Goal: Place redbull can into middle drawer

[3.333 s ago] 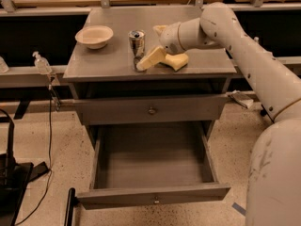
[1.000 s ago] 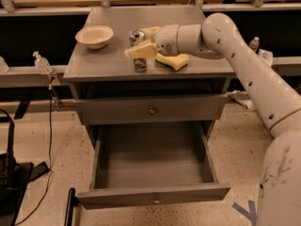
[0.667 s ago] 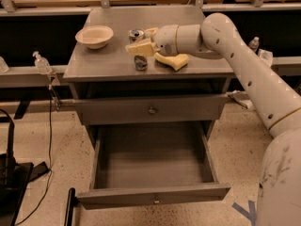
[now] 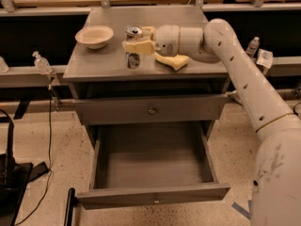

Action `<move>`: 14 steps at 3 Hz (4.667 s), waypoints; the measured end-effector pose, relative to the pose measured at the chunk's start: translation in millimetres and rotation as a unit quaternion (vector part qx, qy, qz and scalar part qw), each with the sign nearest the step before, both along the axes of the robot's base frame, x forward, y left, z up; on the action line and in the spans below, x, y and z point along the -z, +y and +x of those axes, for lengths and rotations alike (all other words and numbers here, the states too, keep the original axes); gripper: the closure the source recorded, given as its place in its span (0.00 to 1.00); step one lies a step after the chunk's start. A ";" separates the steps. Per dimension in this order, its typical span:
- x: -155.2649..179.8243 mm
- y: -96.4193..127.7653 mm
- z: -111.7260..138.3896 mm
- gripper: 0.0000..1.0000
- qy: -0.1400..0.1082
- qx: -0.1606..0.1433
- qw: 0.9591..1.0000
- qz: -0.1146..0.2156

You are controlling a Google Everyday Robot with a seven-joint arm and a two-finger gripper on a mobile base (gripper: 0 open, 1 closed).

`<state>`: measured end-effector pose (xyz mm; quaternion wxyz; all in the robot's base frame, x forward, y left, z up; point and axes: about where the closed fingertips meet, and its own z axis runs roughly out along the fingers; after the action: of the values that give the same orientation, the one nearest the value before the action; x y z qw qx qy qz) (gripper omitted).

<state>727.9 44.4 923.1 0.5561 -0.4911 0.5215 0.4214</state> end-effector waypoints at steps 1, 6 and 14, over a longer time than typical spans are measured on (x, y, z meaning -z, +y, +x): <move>-39.6 -22.0 -48.7 1.00 -0.032 -0.034 0.998 -0.033; -52.6 -71.1 -132.0 1.00 -0.044 0.042 0.994 0.089; 234.0 -175.7 -159.1 1.00 0.049 0.052 0.996 -0.048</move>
Offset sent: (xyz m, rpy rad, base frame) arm -0.1268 -0.1019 0.0890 -0.4333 -0.0172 0.0277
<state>568.9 -131.3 689.1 0.5270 -0.4679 0.5925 0.3902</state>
